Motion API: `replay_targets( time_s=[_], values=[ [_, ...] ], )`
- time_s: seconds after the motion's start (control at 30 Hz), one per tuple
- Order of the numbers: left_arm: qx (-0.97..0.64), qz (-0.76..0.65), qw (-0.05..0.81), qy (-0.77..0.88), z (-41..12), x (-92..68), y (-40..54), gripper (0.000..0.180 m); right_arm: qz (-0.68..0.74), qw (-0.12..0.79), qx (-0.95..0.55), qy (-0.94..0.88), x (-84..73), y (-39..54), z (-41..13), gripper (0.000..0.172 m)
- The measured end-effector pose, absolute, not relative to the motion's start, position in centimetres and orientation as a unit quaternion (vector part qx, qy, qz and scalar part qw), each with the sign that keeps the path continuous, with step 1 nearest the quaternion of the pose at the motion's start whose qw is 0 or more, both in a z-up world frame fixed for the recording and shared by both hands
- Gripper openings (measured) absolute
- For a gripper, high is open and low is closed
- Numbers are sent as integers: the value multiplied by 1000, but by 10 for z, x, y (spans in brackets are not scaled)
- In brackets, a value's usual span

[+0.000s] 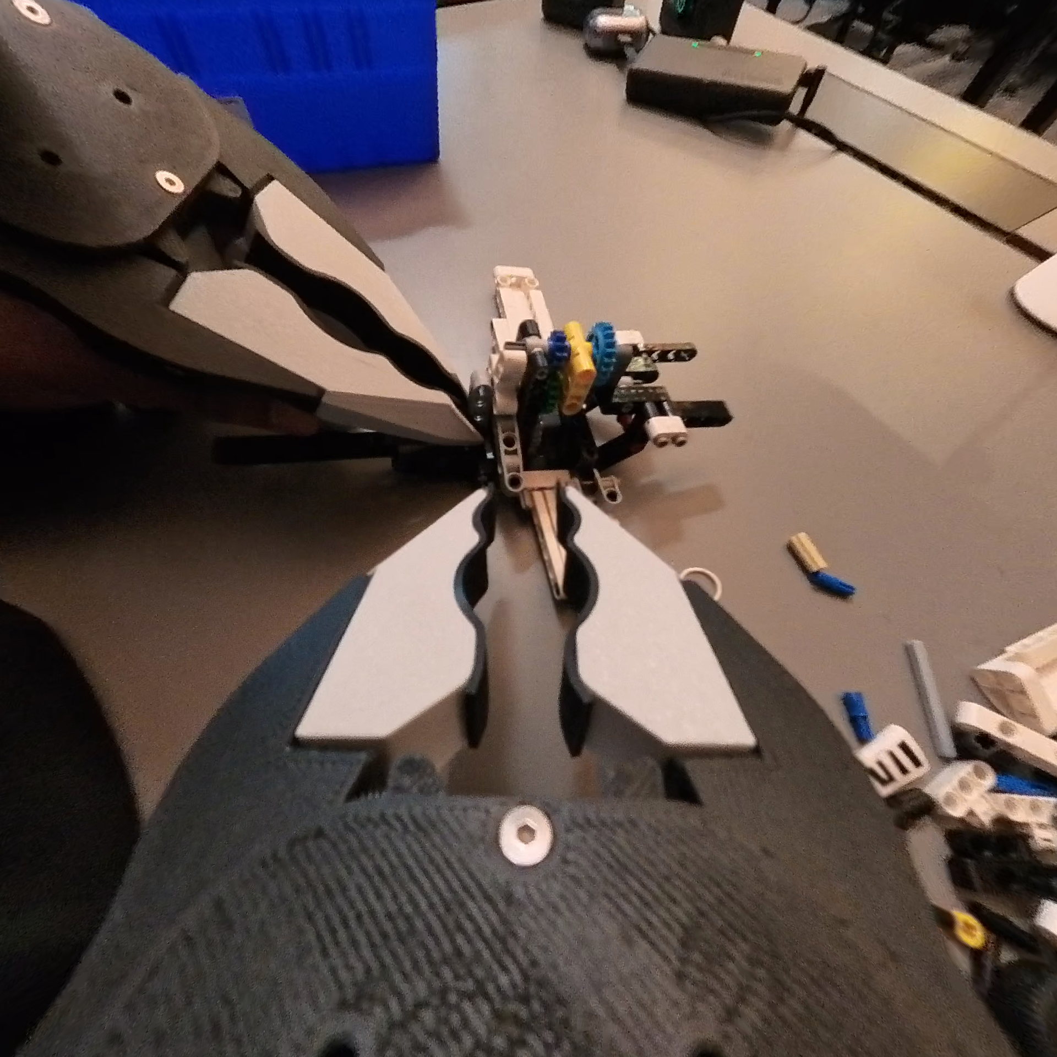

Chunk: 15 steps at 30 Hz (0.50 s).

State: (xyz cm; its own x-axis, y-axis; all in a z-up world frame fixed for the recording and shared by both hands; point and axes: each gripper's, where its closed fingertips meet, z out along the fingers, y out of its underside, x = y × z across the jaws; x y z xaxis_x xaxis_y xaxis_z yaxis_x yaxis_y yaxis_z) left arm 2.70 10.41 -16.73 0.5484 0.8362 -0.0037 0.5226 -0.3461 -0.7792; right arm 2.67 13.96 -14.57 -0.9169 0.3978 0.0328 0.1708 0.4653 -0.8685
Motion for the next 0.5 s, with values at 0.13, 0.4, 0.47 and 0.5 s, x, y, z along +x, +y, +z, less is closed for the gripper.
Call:
replay_targets(
  time_s=[0.13, 0.4, 0.47, 0.5],
  values=[
    [-794, 207, 380, -427, -167, 27, 104, 9, 473, 96, -167, -860, 28, 133, -154, 22],
    [-795, 205, 381, -426, -167, 27, 105, 9, 443, 95, -146, -879, 27, 124, -165, 11],
    [-795, 204, 381, -426, -167, 27, 105, 9, 444, 90, -149, -879, 26, 123, -165, 9],
    [-795, 204, 381, -426, -167, 27, 105, 9, 445, 85, -151, -878, 26, 123, -165, 9]
  ],
)
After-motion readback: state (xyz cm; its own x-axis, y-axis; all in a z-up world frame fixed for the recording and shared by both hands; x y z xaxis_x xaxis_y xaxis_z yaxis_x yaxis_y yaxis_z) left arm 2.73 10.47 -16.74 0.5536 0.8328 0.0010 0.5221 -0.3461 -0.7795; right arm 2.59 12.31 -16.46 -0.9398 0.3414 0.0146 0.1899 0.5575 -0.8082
